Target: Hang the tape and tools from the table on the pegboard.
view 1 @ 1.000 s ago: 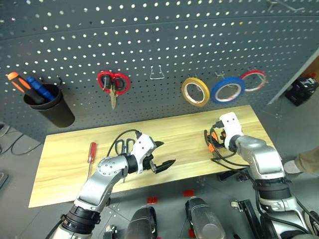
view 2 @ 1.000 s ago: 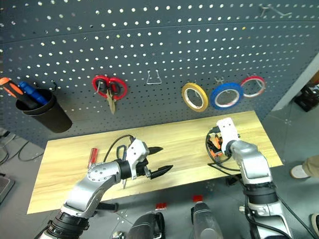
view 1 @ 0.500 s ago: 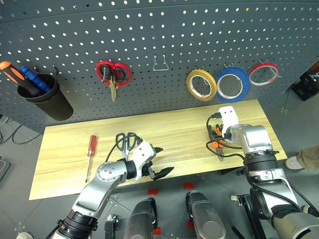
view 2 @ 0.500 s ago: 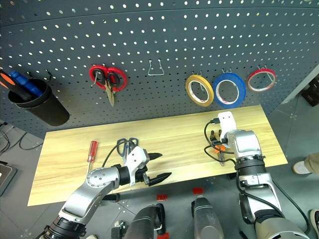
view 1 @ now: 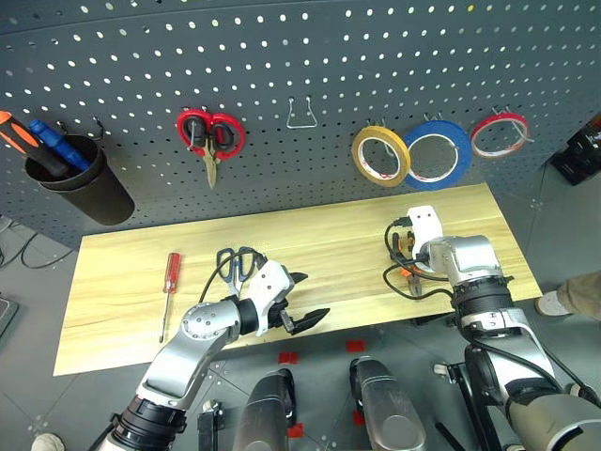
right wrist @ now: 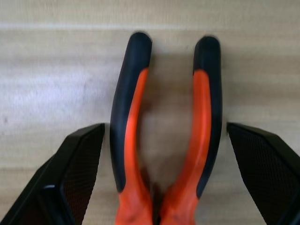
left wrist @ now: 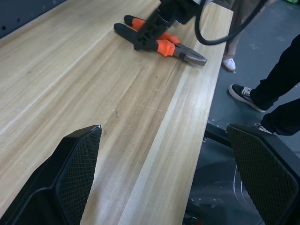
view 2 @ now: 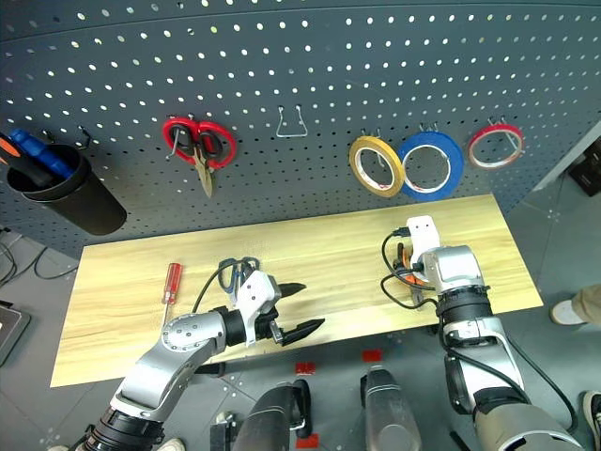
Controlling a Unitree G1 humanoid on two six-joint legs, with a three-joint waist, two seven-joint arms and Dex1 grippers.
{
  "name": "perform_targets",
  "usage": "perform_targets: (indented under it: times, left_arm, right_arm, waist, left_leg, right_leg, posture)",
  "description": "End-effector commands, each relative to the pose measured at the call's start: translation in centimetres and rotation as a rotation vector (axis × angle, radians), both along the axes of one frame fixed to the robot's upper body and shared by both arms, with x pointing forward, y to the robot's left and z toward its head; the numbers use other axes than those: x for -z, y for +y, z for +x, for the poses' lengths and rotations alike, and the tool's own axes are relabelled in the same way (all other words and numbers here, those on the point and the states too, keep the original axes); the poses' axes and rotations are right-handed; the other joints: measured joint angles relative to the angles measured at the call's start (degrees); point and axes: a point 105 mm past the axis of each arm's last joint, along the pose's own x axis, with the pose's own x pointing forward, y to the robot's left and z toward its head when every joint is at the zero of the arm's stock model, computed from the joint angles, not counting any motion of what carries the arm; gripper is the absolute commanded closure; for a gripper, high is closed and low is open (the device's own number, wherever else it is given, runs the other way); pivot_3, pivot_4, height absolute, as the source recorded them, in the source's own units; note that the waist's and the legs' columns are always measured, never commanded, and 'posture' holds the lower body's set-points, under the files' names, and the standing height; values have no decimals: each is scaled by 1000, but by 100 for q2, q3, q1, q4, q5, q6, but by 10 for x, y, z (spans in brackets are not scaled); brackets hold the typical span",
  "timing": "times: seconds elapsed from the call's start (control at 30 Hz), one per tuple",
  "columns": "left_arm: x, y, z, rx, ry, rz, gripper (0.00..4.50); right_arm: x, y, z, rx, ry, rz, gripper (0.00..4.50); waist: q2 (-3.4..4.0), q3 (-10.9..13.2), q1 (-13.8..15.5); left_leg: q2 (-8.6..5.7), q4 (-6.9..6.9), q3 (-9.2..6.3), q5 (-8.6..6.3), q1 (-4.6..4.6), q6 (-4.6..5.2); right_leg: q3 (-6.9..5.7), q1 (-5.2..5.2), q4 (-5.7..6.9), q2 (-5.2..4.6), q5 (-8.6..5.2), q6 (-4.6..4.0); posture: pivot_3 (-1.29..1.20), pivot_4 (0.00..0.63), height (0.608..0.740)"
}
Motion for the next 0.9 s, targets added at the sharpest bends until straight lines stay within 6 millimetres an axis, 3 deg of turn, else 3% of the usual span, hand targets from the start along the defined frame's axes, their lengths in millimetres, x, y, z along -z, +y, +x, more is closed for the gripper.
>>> perform_targets:
  times: [0.03,0.17,0.37,0.47,0.7,0.9]
  left_arm:
    - [-14,-7,-5,50,-42,-24,0]
    - [-16,-6,-3,59,-47,-21,0]
    - [-16,-6,-3,78,-52,-8,0]
    - [-20,-6,-4,76,-66,-12,0]
    - [-45,-3,-14,-14,-93,-117,0]
    - [-74,2,-24,-149,-156,-197,0]
  right_arm:
    - [-2,-7,5,23,-27,4,406]
    - [-5,-4,8,18,-43,24,1380]
    - [-11,-4,10,-13,-76,6,1381]
    - [-22,7,8,-147,-139,-21,1381]
    - [-76,58,-41,-630,-482,28,1381]
    - [-124,84,-69,-708,-771,95,1381]
  waist:
    - [-1,4,1]
    - [-1,15,6]
    - [-1,16,3]
    - [0,16,7]
    - [-2,3,16]
    - [-12,-70,48]
  left_leg:
    - [0,0,0,0,0,0]
    - [0,-1,0,0,0,0]
    - [0,-3,-1,0,0,0]
    - [0,-5,-1,0,-2,0]
    - [1,-5,-1,19,-56,-34]
    - [4,-4,-12,35,-70,-60]
  right_leg:
    - [0,0,0,0,0,0]
    - [0,0,-1,0,0,0]
    - [0,0,-2,0,0,0]
    - [0,-3,-3,0,0,0]
    - [-4,-56,-2,1,0,2]
    - [-11,-72,11,7,3,2]
  posture:
    - [-154,416,740]
    - [-161,407,740]
    - [-162,389,740]
    - [-160,367,740]
    - [-162,293,740]
    - [-145,228,740]
